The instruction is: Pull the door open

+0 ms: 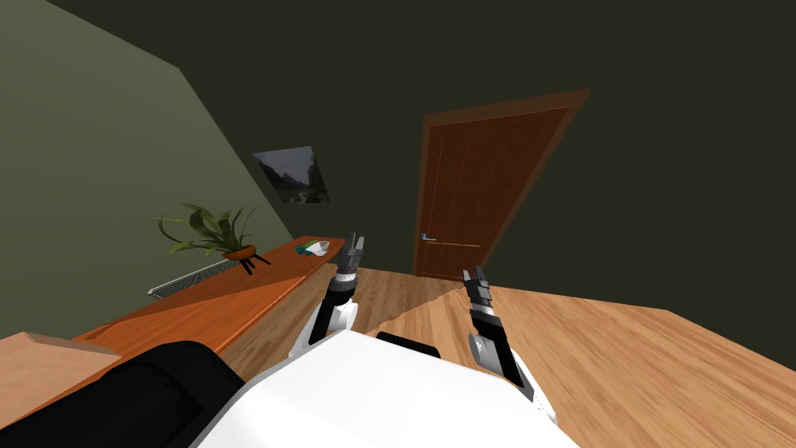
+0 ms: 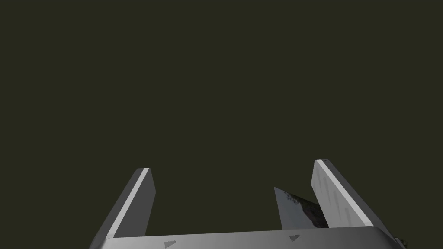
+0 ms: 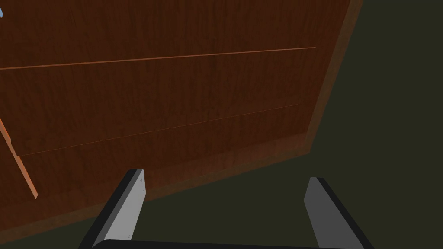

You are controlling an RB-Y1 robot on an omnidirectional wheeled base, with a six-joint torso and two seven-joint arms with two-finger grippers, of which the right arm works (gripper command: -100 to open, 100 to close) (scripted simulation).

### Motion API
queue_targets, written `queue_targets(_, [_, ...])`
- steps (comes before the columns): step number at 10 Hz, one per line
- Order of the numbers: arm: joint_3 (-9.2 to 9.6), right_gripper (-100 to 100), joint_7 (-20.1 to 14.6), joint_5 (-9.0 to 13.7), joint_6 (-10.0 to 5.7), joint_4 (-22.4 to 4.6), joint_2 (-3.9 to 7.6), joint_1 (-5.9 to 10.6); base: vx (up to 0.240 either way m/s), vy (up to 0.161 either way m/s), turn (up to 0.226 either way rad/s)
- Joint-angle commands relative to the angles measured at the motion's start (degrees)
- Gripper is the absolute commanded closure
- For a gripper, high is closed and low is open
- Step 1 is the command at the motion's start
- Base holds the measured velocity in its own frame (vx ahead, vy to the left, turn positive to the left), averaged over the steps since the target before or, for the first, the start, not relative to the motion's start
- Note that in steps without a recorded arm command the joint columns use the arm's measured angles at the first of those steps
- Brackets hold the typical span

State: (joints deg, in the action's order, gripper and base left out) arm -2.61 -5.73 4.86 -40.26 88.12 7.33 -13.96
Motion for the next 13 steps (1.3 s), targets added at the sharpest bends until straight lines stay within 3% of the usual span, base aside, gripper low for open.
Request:
queue_targets(1, [-0.03,-100,-0.1,-0.2,-0.4,-2.6,0.11,0.74,0.097,0.041,0.04])
queue_targets(13, [-0.85,-100,-1.3,-1.1,-2.75,-21.7,1.58,7.62,0.104,0.026,0.042])
